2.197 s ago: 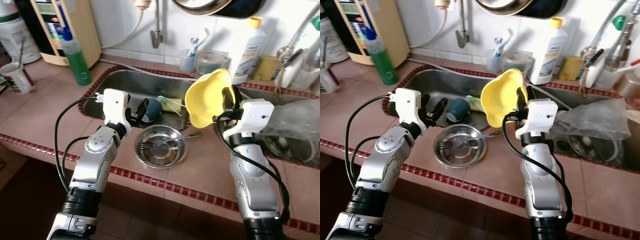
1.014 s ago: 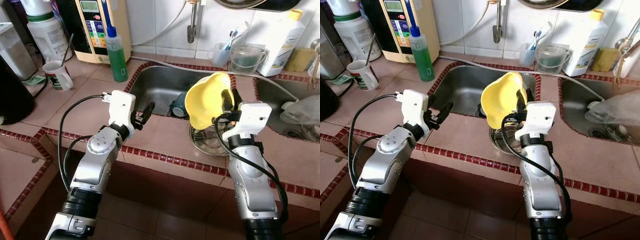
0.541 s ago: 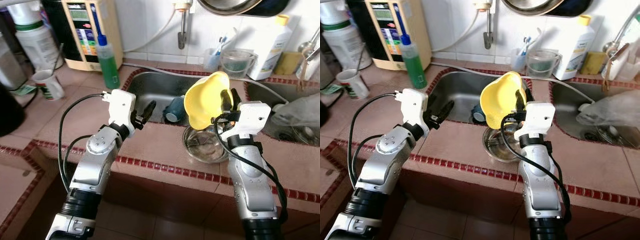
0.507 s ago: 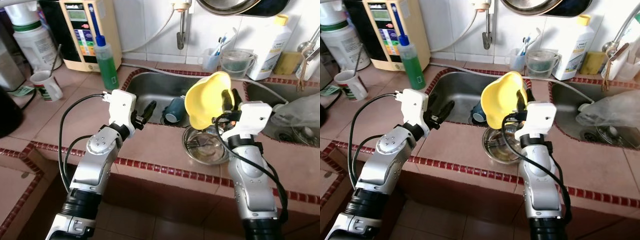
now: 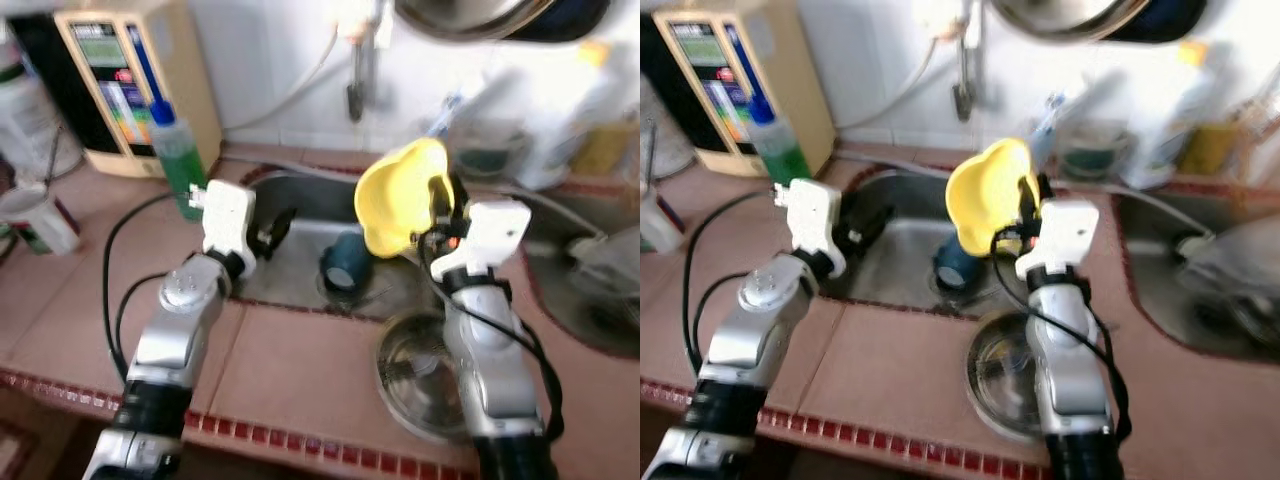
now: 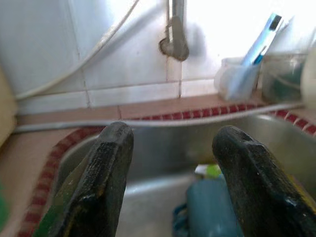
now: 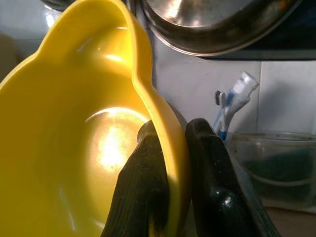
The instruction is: Kitchen organization
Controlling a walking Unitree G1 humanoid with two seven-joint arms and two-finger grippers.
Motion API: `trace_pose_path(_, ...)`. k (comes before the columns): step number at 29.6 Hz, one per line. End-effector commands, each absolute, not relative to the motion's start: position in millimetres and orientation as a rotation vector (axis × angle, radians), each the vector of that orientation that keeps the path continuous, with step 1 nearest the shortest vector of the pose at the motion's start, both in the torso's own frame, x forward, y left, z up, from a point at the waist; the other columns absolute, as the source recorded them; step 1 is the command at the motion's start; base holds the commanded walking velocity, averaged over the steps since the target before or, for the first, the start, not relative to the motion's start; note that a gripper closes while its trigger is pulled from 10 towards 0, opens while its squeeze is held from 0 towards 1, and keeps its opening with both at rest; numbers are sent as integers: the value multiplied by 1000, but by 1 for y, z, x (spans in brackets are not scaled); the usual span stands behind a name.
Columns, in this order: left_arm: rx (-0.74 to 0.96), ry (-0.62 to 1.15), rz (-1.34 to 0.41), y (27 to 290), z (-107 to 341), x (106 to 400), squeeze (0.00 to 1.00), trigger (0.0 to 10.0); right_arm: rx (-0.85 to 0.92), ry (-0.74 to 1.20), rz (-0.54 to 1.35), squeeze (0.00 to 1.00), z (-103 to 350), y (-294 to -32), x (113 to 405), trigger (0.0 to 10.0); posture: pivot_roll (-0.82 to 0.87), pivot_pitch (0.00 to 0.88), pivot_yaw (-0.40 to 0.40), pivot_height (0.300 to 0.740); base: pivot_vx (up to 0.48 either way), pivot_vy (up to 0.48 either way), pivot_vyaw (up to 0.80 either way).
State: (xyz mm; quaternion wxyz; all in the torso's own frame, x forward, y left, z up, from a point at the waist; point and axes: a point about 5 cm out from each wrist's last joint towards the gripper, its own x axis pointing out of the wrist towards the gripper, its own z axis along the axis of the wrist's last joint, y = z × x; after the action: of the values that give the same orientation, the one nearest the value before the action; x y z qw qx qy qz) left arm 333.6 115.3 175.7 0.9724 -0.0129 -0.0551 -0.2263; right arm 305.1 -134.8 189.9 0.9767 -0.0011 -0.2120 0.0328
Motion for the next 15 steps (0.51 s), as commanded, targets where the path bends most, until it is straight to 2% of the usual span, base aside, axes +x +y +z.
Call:
trace_pose_path(1,-14,-126,-480,107,180,332,0,10000,-11,-422,31,0,187,-145,302,10000,-113,59,58,740,0,0,0)
trace_pose_path(15,-5,-139,-502,107,181,330,0,10000,-9,-410,36,0,185,-143,303,10000,-112,59,60,740,0,0,0)
